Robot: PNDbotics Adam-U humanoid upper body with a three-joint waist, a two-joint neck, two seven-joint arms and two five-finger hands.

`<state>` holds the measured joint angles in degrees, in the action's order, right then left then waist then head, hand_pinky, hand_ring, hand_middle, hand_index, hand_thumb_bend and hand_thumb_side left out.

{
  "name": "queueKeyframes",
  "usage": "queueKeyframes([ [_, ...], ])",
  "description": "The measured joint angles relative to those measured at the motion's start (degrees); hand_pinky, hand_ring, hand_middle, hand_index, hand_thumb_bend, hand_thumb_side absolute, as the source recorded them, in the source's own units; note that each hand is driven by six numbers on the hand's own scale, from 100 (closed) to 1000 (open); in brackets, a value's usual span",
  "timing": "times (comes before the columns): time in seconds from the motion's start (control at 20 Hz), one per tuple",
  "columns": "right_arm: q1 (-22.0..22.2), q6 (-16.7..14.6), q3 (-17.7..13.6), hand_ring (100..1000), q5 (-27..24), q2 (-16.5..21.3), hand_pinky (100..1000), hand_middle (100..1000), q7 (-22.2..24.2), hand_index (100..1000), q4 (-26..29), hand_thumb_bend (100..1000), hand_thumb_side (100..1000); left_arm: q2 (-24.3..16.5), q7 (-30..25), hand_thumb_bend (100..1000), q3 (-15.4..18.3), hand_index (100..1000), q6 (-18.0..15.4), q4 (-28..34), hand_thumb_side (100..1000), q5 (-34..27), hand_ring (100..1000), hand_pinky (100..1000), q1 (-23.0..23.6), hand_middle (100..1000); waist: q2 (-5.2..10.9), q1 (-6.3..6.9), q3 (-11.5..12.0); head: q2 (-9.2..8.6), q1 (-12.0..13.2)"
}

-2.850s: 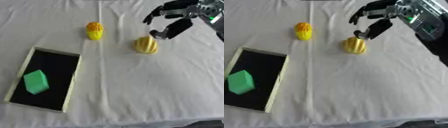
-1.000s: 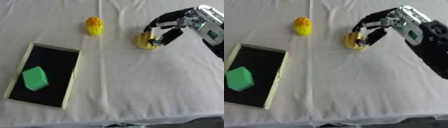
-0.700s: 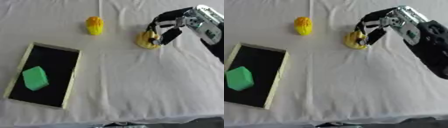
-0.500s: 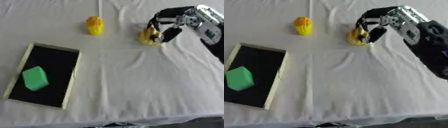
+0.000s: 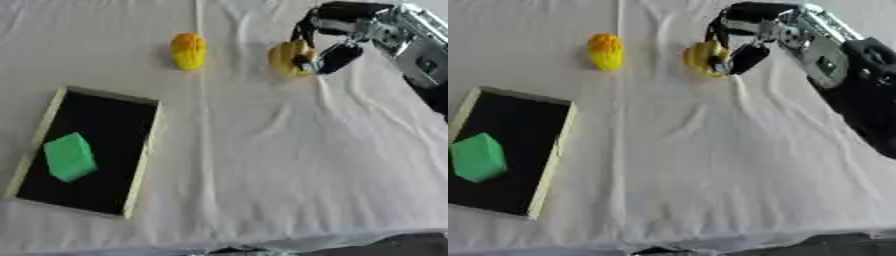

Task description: Pick up objects on the table and place them in the box.

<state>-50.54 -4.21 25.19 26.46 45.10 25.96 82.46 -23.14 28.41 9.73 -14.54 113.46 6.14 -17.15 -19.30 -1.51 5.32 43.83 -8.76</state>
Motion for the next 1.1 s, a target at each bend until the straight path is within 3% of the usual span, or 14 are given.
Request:
queueKeyframes([
  [0.35,-5.90,2.31,-0.31,649,-5.36,-1.41,821,424,1.46,619,8.21,100,203,0.00,-0.03,100,0.00,832,-0.13,0.00,384,0.01,737,814,-0.15,697,0.64,0.08,-0.02,0.01,-0.51],
  [0.75,-13.45,-0.16,3.01,642,-3.36,-14.32,807,425,3.98,616,10.16,100,185,-0.35,2.36,100,1.08,836,-1.46,0.00,274,1.41,747,819,-1.59,705,1.41,0.83,1.35,0.01,-2.44],
  [1.1,-14.26,-4.12,6.85,649,3.37,-24.14,802,441,5.02,624,7.39,100,214,-6.54,5.12,100,2.49,838,-2.13,0.00,220,5.05,749,822,-1.61,706,2.01,1.33,1.76,0.01,-3.52],
])
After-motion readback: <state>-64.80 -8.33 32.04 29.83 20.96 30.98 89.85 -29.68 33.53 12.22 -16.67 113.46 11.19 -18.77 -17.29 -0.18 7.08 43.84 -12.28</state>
